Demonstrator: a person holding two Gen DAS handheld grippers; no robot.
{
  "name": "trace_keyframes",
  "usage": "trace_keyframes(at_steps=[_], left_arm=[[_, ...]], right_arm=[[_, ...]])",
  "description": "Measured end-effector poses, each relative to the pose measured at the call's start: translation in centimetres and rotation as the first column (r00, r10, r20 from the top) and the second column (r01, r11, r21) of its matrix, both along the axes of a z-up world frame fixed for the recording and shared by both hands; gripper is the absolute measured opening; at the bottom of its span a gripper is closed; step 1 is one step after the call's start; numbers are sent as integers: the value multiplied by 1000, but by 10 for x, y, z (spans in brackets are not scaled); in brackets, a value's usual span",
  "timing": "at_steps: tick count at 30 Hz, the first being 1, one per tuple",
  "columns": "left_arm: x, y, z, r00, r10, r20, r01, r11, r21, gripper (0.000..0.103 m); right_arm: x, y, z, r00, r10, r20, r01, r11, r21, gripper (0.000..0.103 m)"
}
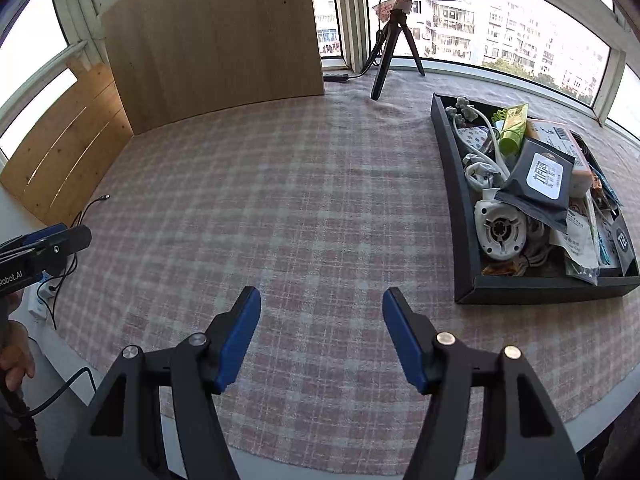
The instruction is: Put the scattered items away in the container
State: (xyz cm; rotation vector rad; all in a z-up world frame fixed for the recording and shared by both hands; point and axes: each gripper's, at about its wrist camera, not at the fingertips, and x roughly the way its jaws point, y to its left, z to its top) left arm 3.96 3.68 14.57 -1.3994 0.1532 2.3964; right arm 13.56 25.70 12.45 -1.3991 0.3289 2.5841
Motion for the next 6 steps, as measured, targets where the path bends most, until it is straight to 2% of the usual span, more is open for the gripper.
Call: trace_keyframes(at_steps=[3,6], left_arm=[[0,-1,1,1000,-1,-5,1,1000,21,74],[1,-3,3,999,10,-45,-9,1000,21,74]], right_arm=[[-3,-4,-1,1000,9,4,-9,1000,8,62],[-5,-7,-1,1000,13,6,-13,1000,17,62]])
